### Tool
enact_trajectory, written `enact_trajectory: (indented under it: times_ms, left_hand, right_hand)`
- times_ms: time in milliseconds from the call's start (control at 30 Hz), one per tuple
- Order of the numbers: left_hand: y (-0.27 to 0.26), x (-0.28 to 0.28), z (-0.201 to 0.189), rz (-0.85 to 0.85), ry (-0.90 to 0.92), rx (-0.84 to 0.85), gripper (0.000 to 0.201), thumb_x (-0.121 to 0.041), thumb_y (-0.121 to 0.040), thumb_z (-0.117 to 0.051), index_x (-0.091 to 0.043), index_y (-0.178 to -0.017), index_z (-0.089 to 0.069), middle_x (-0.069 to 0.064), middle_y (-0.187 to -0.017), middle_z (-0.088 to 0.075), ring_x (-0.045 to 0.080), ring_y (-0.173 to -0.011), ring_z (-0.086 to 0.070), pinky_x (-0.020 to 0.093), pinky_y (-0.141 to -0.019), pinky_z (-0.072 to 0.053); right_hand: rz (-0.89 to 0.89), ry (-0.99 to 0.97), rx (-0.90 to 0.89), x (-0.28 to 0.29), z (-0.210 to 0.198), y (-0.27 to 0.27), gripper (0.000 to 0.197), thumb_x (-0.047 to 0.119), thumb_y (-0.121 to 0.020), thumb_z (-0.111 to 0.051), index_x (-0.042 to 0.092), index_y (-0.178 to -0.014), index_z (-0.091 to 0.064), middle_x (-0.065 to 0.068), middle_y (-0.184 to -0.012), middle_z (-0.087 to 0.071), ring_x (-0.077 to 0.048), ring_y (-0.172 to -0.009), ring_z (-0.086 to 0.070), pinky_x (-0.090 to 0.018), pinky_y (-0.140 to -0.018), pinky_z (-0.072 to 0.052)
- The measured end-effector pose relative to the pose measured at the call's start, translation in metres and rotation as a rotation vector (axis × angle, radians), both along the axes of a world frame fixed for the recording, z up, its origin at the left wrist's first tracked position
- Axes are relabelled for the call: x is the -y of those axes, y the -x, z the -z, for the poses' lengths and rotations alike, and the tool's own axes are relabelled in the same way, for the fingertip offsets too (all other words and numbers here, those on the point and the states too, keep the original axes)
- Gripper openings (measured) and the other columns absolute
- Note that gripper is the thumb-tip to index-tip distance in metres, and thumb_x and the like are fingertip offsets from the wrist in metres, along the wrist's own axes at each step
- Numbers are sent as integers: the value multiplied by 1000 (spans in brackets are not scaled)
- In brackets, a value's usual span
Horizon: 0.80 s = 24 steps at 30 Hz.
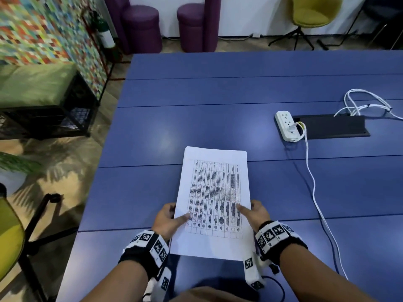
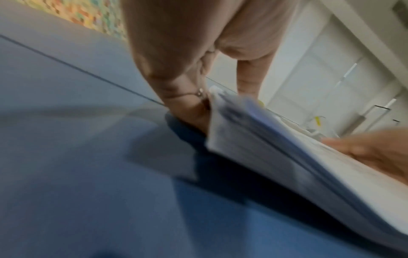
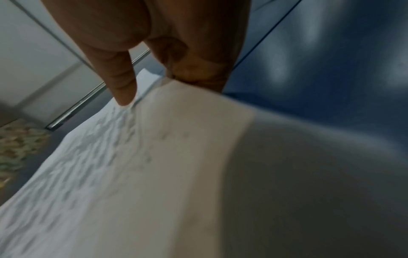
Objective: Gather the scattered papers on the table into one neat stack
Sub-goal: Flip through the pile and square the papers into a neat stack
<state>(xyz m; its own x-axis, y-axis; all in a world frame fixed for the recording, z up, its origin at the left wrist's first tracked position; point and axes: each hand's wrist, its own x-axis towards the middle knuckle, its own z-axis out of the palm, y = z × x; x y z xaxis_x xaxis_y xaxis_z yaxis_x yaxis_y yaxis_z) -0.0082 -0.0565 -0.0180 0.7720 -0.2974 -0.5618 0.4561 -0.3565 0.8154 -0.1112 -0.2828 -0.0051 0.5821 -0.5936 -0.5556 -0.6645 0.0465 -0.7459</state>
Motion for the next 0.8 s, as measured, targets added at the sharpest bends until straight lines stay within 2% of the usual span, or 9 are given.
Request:
enact_trajectory:
  times_ms: [100, 233, 333, 400, 467, 567, 600, 700, 800]
  left_hand:
    - [14, 5, 0, 53, -26, 57, 47, -13, -83, -75, -10, -116, -42, 3, -109, -62, 18, -100, -60, 34, -92, -47]
    - [11, -4, 4, -55, 32, 43, 31, -6, -90, -66, -10, -114, -46, 7, -104, -65, 28, -105, -61, 26, -81, -48]
    - [27, -2, -1, -14, 36, 15, 39, -7, -93, -62, -13, -123, -39, 2, -109, -61, 24, -107, -59, 30, -92, -46]
    - [32, 1, 0, 5, 13, 14, 41, -8, -94, -60, -12, -128, -37, 4, -114, -60, 20, -105, -57, 31, -94, -43]
    - [29, 0, 3, -1, -11, 39, 39, -8, -95, -58, -7, -129, -40, 7, -116, -60, 20, -103, -57, 29, -90, -42]
    - [31, -4, 5, 12, -40, 60, 37, -1, -93, -59, -6, -125, -41, 7, -114, -61, 27, -111, -60, 33, -93, -45]
    - [32, -4, 3, 14, -25, 80, 34, 2, -92, -59, -7, -121, -42, 6, -112, -62, 28, -112, -60, 35, -95, -46]
    - [28, 2, -16, 14, 3, 226, 30, 4, -92, -59, -9, -113, -43, -3, -103, -62, 19, -100, -59, 33, -91, -47]
    - [13, 7, -40, -35, 71, 374, 32, 8, -90, -59, -13, -108, -43, -4, -101, -63, 15, -95, -61, 33, -90, -48]
  right_hand:
    - [-46, -68, -8, -7, 3, 1, 55, 30, -84, -70, 10, -125, -40, -1, -119, -54, -18, -105, -51, -32, -94, -42]
    - [50, 8, -36, 2, -4, 7, 37, 34, -89, -63, 10, -112, -47, -11, -108, -59, -30, -109, -57, -32, -90, -42]
    - [-41, -15, -123, -9, -4, 10, 67, 49, -92, -50, 1, -136, -36, -14, -133, -49, -32, -128, -45, -35, -103, -35]
    - [-70, -44, -111, -14, -4, 12, 74, 54, -92, -47, 3, -142, -30, -13, -144, -42, -30, -134, -39, -37, -109, -31]
    - [-52, -12, -92, -13, 1, 17, 61, 45, -94, -50, 3, -136, -39, -13, -138, -49, -30, -130, -43, -36, -108, -33]
    - [-54, 19, -58, -19, -2, 23, 38, 18, -95, -56, 3, -126, -41, -7, -118, -56, -20, -112, -52, -28, -93, -39]
    - [-43, 11, -24, -22, -6, 23, 38, 13, -95, -55, 4, -128, -39, -4, -116, -54, -16, -110, -50, -26, -91, -37]
    - [-13, 21, 128, -25, -22, 17, 52, 6, -93, -56, 7, -139, -34, -3, -130, -52, -20, -124, -47, -29, -100, -37]
    - [38, 13, 266, -19, -43, 2, 43, 1, -93, -55, 11, -132, -40, 7, -115, -56, -18, -117, -52, -26, -94, -40]
